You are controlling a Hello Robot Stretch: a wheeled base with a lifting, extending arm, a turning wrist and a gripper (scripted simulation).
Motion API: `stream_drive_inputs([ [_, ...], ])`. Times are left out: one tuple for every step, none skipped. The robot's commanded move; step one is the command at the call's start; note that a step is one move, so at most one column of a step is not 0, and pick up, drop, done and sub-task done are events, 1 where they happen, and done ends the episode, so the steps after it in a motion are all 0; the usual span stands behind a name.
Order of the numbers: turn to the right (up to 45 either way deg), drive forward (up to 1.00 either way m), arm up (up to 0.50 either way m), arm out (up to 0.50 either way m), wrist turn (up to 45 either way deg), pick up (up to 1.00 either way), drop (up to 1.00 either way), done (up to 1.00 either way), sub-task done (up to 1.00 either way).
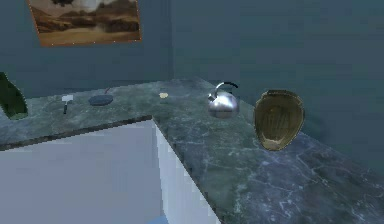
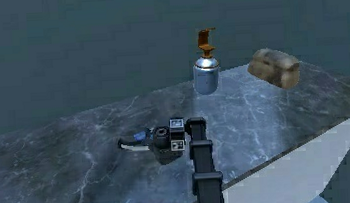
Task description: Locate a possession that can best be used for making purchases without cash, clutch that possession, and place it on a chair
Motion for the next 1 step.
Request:
stream_drive_inputs([
  [0.0,0.00,0.10,0.00,0.0,0.00,0.00,0.00,0.00],
])
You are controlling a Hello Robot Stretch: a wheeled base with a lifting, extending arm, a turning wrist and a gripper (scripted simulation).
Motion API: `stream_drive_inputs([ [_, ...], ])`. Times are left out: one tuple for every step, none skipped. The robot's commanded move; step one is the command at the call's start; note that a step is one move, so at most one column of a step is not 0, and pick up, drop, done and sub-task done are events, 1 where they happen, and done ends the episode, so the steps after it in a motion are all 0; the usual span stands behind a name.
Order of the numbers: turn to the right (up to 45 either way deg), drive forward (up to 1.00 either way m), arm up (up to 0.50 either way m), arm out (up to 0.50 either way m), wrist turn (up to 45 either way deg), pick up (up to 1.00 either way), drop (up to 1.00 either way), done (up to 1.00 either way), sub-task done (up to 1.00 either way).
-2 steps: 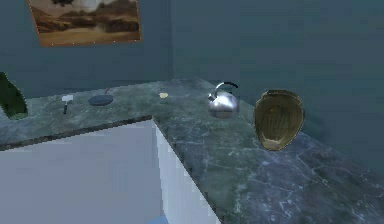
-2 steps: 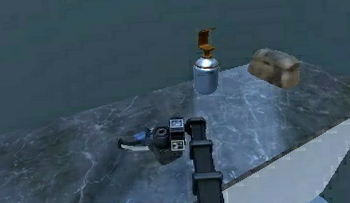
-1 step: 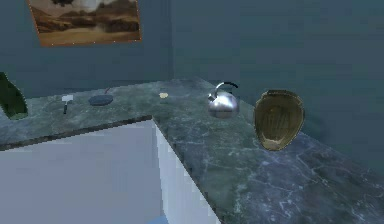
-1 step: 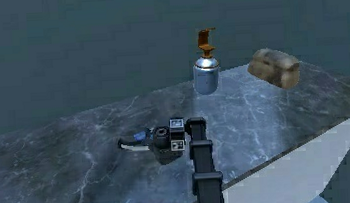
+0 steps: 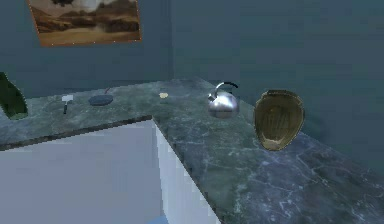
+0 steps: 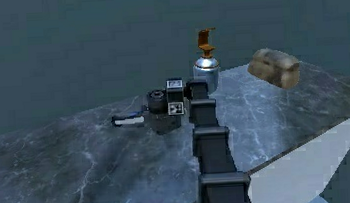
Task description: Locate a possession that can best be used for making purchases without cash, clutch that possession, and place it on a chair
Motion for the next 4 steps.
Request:
stream_drive_inputs([
  [0.0,0.00,0.06,0.00,0.0,0.00,0.00,0.00,0.00],
  [0.0,0.00,0.00,0.00,-45.0,0.00,0.00,0.00,0.00],
  [0.0,0.00,0.00,0.00,-45.0,0.00,0.00,0.00,0.00],
  [0.0,0.00,0.00,0.00,-6.0,0.00,0.00,0.00,0.00],
])
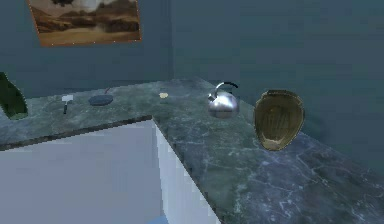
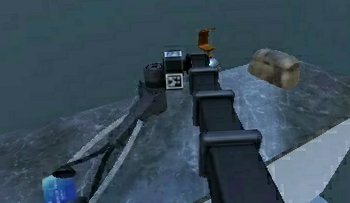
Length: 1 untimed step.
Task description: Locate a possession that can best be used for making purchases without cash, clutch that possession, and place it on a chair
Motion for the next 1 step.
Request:
stream_drive_inputs([
  [0.0,0.00,0.00,-0.24,0.0,0.00,0.00,0.00,0.00],
])
